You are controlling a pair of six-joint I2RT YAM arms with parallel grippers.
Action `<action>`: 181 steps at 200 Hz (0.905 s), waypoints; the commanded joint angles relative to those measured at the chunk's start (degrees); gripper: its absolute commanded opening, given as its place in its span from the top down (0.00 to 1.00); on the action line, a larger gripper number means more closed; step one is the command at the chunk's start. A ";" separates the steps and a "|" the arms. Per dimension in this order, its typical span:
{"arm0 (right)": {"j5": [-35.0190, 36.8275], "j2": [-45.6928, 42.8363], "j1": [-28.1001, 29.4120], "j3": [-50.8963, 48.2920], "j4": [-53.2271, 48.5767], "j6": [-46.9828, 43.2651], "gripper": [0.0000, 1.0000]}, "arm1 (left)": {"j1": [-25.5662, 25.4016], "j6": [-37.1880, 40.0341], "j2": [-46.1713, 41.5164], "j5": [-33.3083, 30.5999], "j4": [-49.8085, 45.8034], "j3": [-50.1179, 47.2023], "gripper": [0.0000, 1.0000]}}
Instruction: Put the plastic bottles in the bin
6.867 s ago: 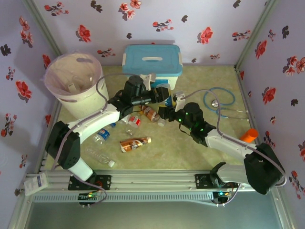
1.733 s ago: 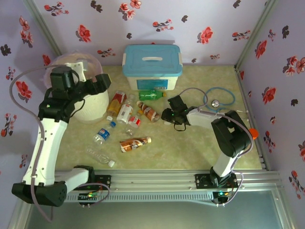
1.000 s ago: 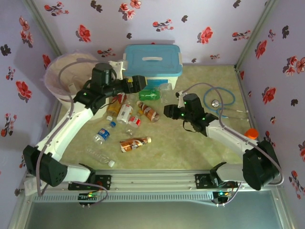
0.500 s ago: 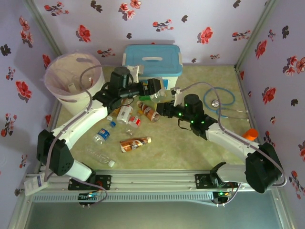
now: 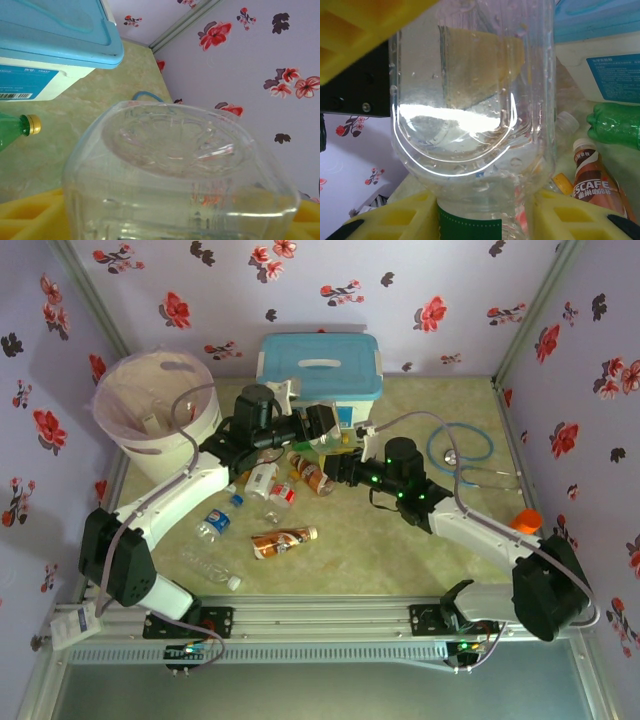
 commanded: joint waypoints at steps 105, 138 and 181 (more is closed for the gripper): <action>1.67 -1.87 0.37 1.55 -3.27 -2.48 0.14 | 0.19 1.99 0.63 -1.95 0.04 1.36 0.43; 6.89 -7.57 -0.38 0.49 -9.51 -5.09 0.01 | 1.51 4.46 0.11 -2.39 -3.19 3.82 0.46; 10.03 -14.56 -4.75 -2.61 -12.55 -4.23 0.01 | 6.61 8.03 -1.80 -2.30 -8.48 8.62 0.56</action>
